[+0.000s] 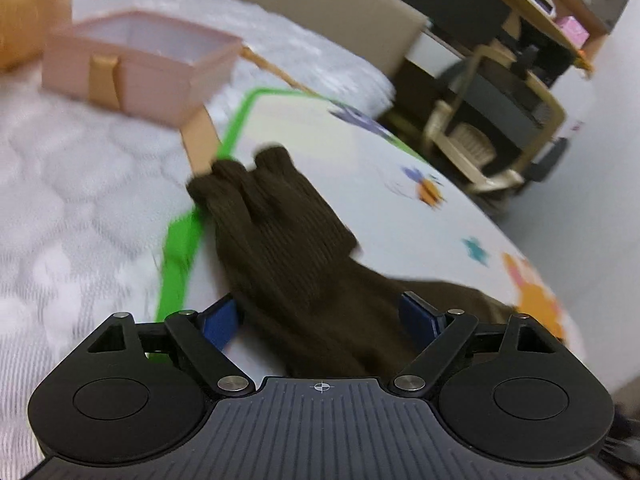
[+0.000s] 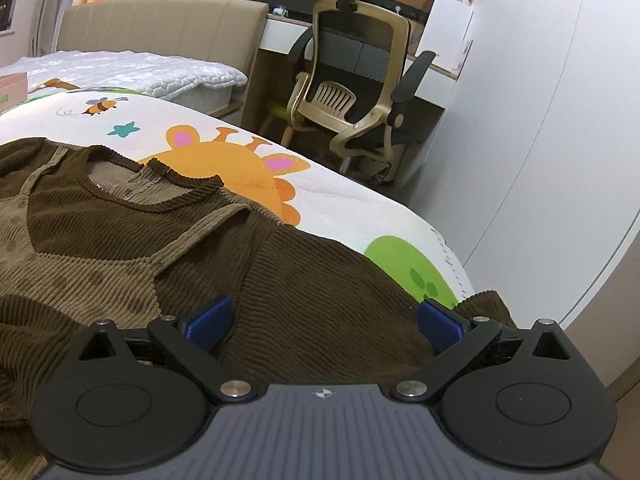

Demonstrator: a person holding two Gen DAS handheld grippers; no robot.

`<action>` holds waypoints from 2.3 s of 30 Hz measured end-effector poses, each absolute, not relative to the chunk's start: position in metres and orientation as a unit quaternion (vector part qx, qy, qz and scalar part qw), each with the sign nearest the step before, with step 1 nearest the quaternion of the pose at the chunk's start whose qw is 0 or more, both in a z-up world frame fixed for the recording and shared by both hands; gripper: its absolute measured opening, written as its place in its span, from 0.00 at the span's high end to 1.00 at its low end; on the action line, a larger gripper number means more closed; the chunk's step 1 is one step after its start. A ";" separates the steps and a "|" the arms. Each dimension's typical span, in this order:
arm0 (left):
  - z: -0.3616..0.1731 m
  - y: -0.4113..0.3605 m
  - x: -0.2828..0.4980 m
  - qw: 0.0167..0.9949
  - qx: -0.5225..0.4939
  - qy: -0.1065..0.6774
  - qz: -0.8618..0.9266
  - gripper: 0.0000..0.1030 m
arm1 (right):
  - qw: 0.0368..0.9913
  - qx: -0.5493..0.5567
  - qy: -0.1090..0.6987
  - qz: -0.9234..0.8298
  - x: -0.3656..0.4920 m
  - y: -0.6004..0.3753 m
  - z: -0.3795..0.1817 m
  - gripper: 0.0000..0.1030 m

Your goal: Fold clothes

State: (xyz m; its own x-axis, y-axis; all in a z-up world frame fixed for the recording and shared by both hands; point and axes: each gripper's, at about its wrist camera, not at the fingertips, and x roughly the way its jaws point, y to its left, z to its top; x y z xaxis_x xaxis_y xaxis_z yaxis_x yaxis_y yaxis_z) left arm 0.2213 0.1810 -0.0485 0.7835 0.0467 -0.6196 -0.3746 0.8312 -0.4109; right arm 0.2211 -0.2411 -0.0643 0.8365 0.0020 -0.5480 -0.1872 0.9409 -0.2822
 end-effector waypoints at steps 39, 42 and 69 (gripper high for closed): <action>0.002 0.062 0.188 0.941 -0.081 0.280 -0.175 0.06 | 0.905 -0.008 0.339 0.256 0.218 -0.124 -0.003 0.86; 0.009 0.058 0.190 0.942 -0.078 0.271 -0.182 0.06 | 0.940 -0.032 0.235 0.244 0.217 -0.134 0.052 0.86; -0.013 0.018 0.227 0.906 -0.063 0.351 -0.227 0.02 | 0.961 -0.024 0.261 -0.084 0.208 -0.365 0.000 0.38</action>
